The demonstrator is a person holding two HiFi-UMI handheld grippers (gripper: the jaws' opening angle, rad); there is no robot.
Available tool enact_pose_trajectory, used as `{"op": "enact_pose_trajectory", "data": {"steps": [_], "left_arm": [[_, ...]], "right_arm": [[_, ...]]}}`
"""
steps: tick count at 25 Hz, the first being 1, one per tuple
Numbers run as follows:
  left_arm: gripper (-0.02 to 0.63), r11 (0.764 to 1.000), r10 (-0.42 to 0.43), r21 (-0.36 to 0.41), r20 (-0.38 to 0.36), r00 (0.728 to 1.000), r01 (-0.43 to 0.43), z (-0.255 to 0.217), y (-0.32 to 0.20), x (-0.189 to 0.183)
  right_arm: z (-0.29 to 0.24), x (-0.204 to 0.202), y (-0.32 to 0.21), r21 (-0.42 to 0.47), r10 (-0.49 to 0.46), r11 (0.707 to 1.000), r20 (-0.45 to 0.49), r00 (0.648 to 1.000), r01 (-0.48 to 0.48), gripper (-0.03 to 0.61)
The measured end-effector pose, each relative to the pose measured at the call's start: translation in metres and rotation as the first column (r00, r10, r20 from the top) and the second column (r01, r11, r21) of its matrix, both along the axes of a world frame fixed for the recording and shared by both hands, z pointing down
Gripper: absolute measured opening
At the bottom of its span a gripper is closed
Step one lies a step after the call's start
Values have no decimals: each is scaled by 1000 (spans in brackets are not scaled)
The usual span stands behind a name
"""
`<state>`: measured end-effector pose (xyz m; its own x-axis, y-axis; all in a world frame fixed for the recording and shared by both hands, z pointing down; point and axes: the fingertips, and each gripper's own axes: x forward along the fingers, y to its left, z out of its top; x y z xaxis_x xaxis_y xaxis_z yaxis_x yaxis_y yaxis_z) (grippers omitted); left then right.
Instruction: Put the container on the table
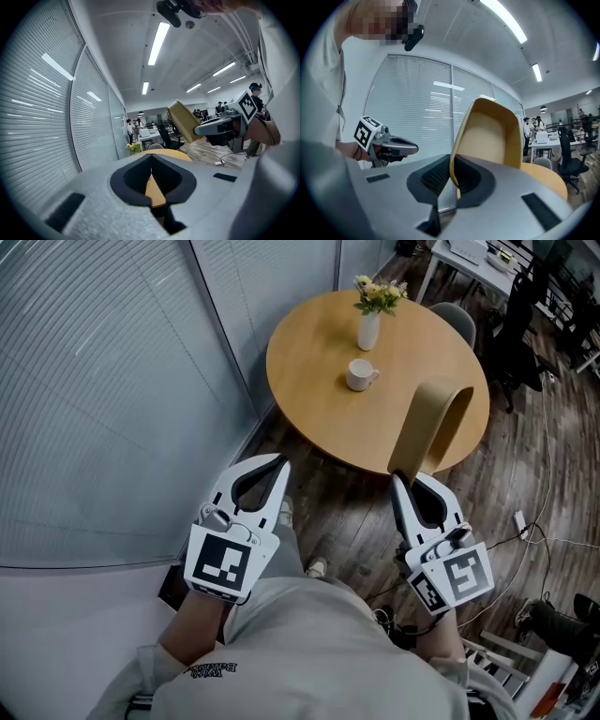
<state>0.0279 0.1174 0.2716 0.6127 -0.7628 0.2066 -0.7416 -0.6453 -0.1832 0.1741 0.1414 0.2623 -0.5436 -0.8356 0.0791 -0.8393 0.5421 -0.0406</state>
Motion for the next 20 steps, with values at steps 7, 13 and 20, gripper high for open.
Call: {"op": "enact_pose_trajectory", "data": {"steps": [7, 13, 20], "left_arm": [[21, 1000, 1, 10, 1, 1000, -1, 6, -34, -11], [21, 1000, 4, 22, 11, 1000, -4, 12, -73, -30], [21, 1000, 14, 1, 8, 1000, -14, 21, -127, -43]], "right_arm": [[3, -10, -31, 7, -6, 1000, -30, 1000, 6, 38], [6, -28, -64, 0, -17, 1000, -36, 999, 17, 38], [13, -44, -120, -21, -5, 1000, -43, 999, 4, 38]]}}
